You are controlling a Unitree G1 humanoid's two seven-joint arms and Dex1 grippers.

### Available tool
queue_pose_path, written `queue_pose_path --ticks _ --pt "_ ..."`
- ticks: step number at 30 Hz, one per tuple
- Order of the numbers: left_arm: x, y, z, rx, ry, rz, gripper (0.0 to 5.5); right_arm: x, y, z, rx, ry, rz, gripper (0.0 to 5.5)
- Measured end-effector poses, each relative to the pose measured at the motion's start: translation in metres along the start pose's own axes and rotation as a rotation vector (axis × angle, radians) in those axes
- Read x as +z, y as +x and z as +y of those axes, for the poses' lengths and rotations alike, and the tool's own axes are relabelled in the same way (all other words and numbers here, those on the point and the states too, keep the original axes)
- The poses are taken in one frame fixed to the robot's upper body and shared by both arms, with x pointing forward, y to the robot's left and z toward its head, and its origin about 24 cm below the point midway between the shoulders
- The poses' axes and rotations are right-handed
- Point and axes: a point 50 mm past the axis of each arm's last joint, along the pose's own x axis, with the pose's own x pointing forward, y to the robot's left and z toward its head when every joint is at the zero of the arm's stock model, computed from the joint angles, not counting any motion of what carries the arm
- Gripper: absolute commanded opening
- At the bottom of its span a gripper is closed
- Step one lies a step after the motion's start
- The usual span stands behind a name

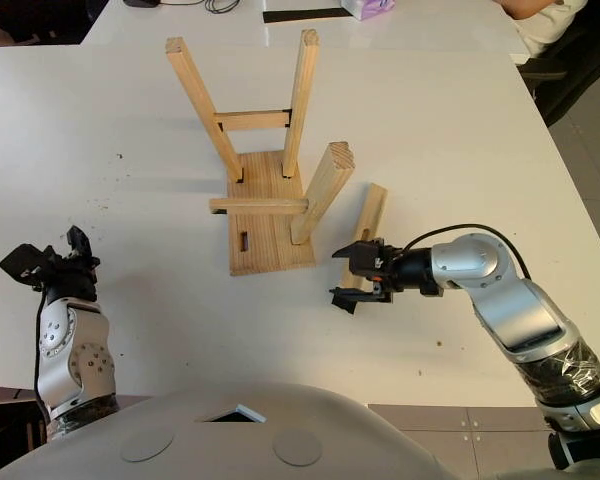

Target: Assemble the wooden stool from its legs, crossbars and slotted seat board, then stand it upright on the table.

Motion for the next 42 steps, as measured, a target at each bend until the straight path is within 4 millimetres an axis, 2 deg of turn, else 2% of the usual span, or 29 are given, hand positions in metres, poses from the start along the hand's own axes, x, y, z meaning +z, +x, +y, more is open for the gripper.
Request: queue_pose_path --ticks 4,7,13,16,22,31,38,42 --pt "0.001 0.002 -0.006 -0.017 -0.009 -0.003 2.93 -0.003 0.005 0.004 0.033 -0.05 0.047 3.13" --pt "0.002 0.004 -0.01 -0.029 -0.016 -0.009 2.93 -0.007 0.002 0.002 0.031 -0.057 0.08 3.13" --pt "-0.003 0.004 -0.007 -0.011 -0.019 0.002 2.93 -0.024 -0.03 -0.016 -0.063 -0.035 0.186 3.13" --pt "-0.004 0.006 -0.007 -0.008 -0.023 0.006 2.93 -0.025 -0.032 -0.021 -0.095 -0.012 0.167 3.13" --pt "-0.004 0.011 -0.013 -0.02 -0.035 -0.007 2.93 -0.017 -0.033 -0.045 -0.312 0.118 0.082 3.13" --pt "-0.009 0.011 -0.013 -0.017 -0.03 0.001 2.93 -0.036 -0.019 -0.03 -0.448 0.481 0.095 3.13" --pt "-0.013 0.006 -0.008 0.01 -0.033 0.005 2.93 -0.038 -0.011 -0.017 -0.47 0.535 0.132 3.13" --pt "-0.013 0.006 -0.008 0.012 -0.034 0.0 2.93 -0.037 -0.011 -0.013 -0.468 0.506 0.142 2.57"
